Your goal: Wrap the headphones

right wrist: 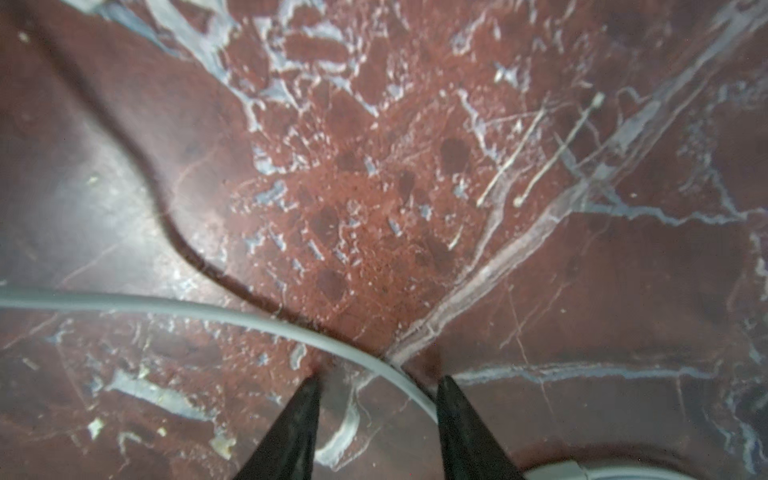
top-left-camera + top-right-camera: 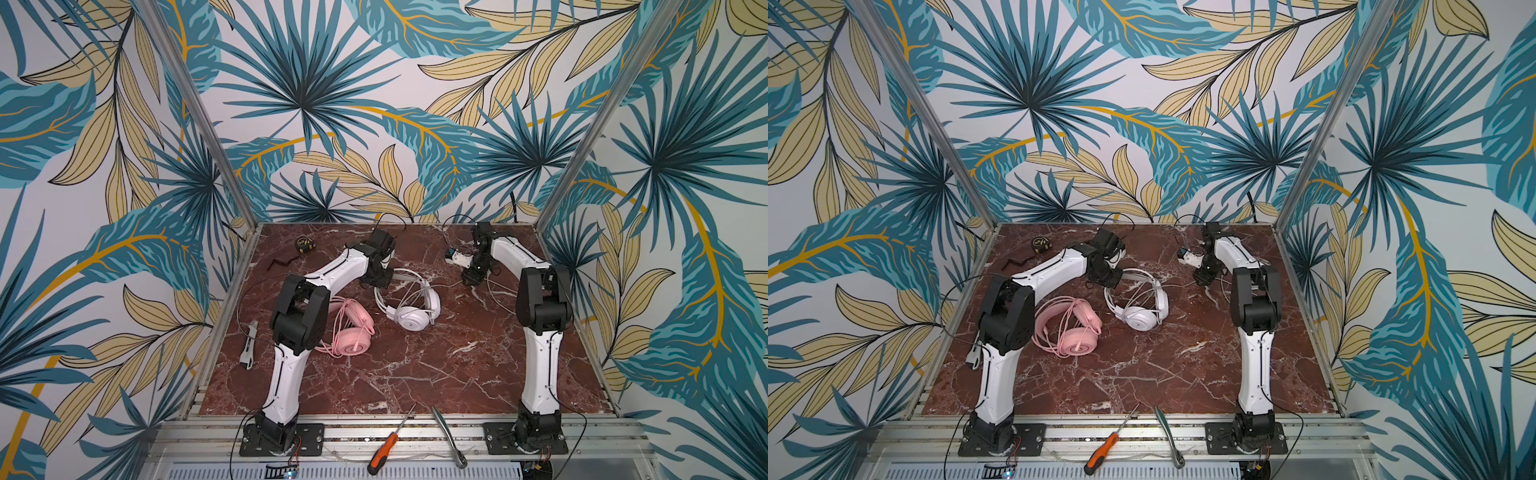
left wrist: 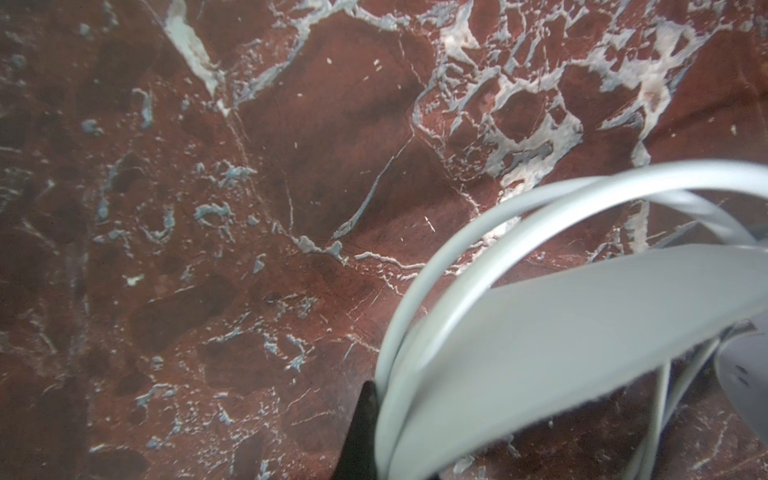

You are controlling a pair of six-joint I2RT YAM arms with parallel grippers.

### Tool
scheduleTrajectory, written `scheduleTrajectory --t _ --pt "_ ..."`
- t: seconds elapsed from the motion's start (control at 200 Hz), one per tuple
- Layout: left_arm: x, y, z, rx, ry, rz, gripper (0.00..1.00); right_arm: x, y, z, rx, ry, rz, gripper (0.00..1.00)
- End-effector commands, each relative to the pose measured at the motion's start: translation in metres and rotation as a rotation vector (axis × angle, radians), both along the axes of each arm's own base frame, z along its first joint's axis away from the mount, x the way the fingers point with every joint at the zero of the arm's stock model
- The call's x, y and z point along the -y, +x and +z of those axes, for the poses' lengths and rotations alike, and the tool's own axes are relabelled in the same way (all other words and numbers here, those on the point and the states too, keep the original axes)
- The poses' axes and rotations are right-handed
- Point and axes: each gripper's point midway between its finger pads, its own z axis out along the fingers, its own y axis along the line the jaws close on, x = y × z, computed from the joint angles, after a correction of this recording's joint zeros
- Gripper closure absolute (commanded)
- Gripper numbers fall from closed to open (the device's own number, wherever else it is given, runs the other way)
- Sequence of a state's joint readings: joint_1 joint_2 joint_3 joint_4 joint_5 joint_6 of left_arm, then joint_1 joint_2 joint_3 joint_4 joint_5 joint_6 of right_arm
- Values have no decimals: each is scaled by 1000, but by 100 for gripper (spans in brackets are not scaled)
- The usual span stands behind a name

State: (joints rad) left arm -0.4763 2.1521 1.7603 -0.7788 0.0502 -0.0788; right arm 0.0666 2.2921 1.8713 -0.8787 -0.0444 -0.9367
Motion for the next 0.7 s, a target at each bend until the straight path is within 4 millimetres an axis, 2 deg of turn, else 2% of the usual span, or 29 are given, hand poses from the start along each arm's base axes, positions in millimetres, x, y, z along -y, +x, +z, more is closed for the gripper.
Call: scheduleTrajectory --t 0.0,0.14,0.21,0.361,0.696 --pt "7 -1 35 38 -78 -19 100 7 -27 -31 -143 -32 -7 62" --pt "10 -3 41 14 -150 -22 100 7 -45 -39 -190 -29 -11 92" --pt "12 -5 49 -17 -225 -10 100 3 -53 -37 -196 -4 -20 100" --pt "16 -7 64 -40 -320 -6 100 -5 -66 -34 -161 44 -51 100" --pt "23 -3 78 -82 -491 56 100 -24 -104 -23 -243 104 -114 100"
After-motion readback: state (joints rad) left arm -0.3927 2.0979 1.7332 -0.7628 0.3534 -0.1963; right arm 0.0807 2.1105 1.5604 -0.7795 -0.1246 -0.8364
